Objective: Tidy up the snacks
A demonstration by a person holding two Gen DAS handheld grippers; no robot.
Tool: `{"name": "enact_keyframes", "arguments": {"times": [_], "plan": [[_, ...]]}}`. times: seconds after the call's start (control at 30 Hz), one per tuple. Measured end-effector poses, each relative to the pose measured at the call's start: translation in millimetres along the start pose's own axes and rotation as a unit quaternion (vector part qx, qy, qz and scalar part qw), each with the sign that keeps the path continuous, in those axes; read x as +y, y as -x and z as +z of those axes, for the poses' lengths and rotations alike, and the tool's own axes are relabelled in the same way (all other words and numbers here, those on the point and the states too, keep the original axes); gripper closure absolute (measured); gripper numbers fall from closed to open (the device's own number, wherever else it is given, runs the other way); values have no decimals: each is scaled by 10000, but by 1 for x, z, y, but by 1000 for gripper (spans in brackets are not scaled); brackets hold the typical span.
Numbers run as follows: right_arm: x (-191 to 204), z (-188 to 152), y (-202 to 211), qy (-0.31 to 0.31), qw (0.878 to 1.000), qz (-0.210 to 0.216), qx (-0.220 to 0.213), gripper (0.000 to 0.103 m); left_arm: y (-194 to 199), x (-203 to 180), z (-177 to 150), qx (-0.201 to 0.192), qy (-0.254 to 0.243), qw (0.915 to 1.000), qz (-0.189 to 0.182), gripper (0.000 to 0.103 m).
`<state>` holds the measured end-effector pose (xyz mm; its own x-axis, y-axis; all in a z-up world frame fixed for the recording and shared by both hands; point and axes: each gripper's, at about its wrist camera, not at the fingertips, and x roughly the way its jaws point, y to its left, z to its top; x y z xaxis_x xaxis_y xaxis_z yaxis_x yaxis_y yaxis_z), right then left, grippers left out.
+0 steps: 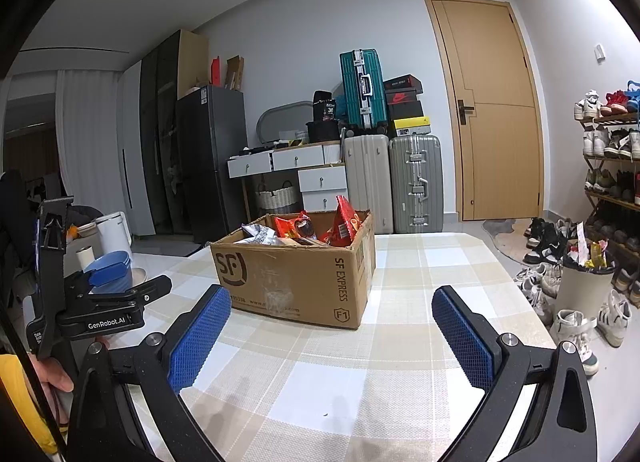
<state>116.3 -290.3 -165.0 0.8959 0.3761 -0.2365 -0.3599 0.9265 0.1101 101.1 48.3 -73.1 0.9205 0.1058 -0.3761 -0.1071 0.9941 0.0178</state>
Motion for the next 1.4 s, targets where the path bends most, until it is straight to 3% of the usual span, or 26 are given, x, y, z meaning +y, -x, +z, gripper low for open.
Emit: {"name": "enact_keyframes", "arguments": {"times": [1.4], "plan": [[0, 1, 0, -16, 10000, 6, -1, 1, -1, -8, -3, -79, 26, 10000, 20, 0]]}}
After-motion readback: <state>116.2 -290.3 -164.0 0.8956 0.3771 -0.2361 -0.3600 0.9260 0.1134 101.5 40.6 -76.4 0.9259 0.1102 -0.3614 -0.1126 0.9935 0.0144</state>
